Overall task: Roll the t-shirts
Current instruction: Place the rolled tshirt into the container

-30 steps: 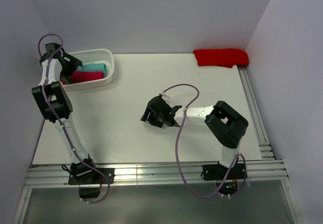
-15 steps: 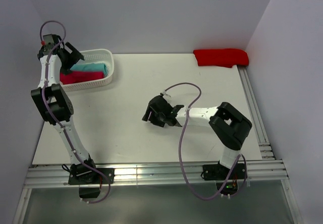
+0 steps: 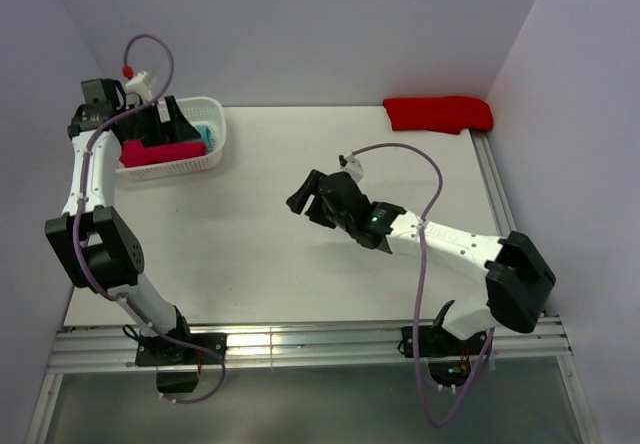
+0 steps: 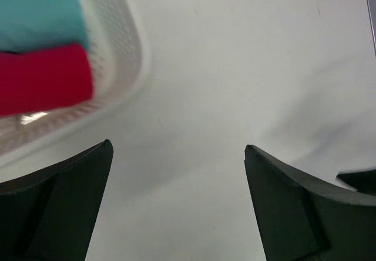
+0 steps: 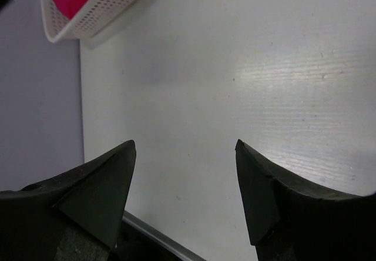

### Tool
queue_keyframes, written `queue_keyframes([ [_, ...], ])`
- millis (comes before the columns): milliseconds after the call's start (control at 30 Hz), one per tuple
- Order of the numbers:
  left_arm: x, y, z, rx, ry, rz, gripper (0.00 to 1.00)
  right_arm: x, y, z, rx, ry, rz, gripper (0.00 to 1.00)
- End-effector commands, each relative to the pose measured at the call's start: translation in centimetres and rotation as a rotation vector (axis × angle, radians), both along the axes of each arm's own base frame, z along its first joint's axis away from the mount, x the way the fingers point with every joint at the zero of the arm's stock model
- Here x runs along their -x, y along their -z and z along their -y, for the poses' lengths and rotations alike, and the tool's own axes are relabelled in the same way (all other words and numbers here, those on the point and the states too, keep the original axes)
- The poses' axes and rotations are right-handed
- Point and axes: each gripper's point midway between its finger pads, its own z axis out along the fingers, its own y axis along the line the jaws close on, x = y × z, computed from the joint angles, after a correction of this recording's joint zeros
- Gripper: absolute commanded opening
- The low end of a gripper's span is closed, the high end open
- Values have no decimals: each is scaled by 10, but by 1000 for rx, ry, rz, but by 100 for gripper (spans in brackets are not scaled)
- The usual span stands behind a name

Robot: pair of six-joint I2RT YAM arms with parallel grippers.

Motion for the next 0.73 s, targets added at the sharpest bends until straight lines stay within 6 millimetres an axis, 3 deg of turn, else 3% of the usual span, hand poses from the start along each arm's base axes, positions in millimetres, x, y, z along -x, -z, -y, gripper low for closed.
queue_keyframes([
  [0, 44, -1, 48, -13, 307, 117, 99, -10, -33, 25, -9, 84, 118, 76],
  [33, 58, -13, 54, -52, 352, 184, 99, -10, -37, 30, -9, 97, 130, 77],
  [67, 72, 1, 60, -45, 377, 168, 99, -11, -39, 37, -1, 121, 144, 77],
  [100, 77, 2, 67, -78, 397, 197, 99, -9, -50, 45, -14, 137, 165, 77],
  [133, 89, -11, 74, -126, 412, 263, 99, -8, -53, 50, -16, 152, 173, 79],
  [167, 99, 10, 78, -148, 410, 235, 99, -7, -53, 56, -10, 165, 179, 79],
  [200, 107, -3, 91, -175, 431, 310, 99, -4, -59, 64, -9, 183, 193, 80],
  [300, 130, 16, 114, -166, 482, 295, 99, 1, -69, 80, -16, 219, 214, 82],
  [433, 141, 33, 131, -104, 531, 222, 99, 7, -75, 94, -42, 241, 245, 82],
  [600, 144, 37, 139, -103, 528, 222, 99, 11, -77, 102, -35, 250, 255, 82],
  [667, 145, 39, 141, -99, 536, 205, 99, 11, -77, 104, -37, 263, 256, 87],
  [700, 145, 41, 142, -99, 538, 199, 99, 11, -79, 106, -46, 270, 262, 95],
])
